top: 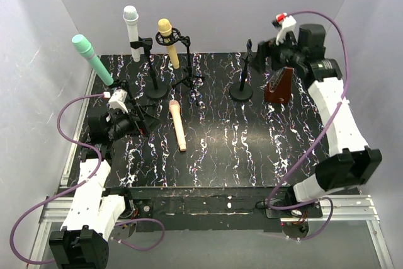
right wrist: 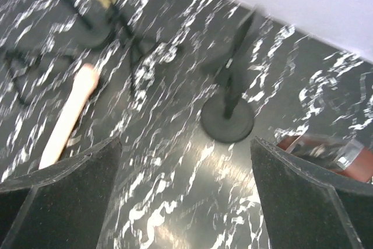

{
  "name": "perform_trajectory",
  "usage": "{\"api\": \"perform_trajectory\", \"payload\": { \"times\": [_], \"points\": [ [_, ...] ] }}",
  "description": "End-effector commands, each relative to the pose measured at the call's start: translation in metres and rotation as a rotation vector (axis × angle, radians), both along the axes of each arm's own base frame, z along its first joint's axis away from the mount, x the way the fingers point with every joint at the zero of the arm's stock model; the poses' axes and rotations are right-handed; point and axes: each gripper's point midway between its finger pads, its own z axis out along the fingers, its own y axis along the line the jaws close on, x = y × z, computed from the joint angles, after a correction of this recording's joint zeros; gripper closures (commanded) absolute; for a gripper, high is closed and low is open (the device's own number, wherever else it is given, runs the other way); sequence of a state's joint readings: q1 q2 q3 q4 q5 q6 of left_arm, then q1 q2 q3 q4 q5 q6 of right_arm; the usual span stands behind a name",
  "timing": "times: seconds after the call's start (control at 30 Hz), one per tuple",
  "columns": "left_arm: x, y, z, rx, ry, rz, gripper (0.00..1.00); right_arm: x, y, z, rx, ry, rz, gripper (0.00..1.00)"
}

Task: Attach the microphones to the stand

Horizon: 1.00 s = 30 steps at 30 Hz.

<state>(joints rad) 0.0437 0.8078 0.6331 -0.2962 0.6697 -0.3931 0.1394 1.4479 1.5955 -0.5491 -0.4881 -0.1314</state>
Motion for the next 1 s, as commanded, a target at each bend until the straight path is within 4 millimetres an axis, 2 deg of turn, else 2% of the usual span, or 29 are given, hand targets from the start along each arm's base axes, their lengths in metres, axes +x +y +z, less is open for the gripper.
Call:
{"api": "perform_trajectory", "payload": {
  "times": [0.0, 0.13, 0.23, 0.37, 0.47, 0.67, 0.83, 0.97],
  "points": [
    [-0.001, 0.000, 0.001, 0.008, -0.003, -0.005, 0.02, 0.062, -0.007, 0.052, 0.078, -0.095, -0.362, 0.02],
    [-0.001, 0.001, -0.001, 0.012, 0.006, 0.003, 0.02, 0.093, -0.003, 0.049, 0.141, -0.073, -0.457, 0.05],
    [-0.001, 0.002, -0.001, 0.016, 0.004, 0.008, 0.02, 0.112, -0.004, 0.041, 0.160, -0.072, -0.515, 0.14],
    [0.000, 0.002, -0.002, 0.019, 0.009, 0.007, 0.02, 0.129, 0.004, 0.033, 0.128, -0.100, -0.505, 0.28],
    [0.001, 0.002, -0.003, 0.021, 0.009, 0.008, 0.02, 0.135, 0.013, 0.024, 0.100, -0.097, -0.479, 0.34],
    [0.001, 0.002, -0.002, 0.023, 0.003, 0.007, 0.02, 0.144, 0.017, 0.008, 0.057, -0.104, -0.492, 0.35],
    [0.001, 0.002, -0.002, 0.024, 0.000, 0.006, 0.02, 0.153, 0.021, -0.004, 0.007, -0.114, -0.477, 0.51],
    [0.000, 0.003, 0.000, 0.025, -0.006, 0.008, 0.02, 0.150, 0.027, 0.000, -0.024, -0.146, -0.422, 0.69]
  ]
}}
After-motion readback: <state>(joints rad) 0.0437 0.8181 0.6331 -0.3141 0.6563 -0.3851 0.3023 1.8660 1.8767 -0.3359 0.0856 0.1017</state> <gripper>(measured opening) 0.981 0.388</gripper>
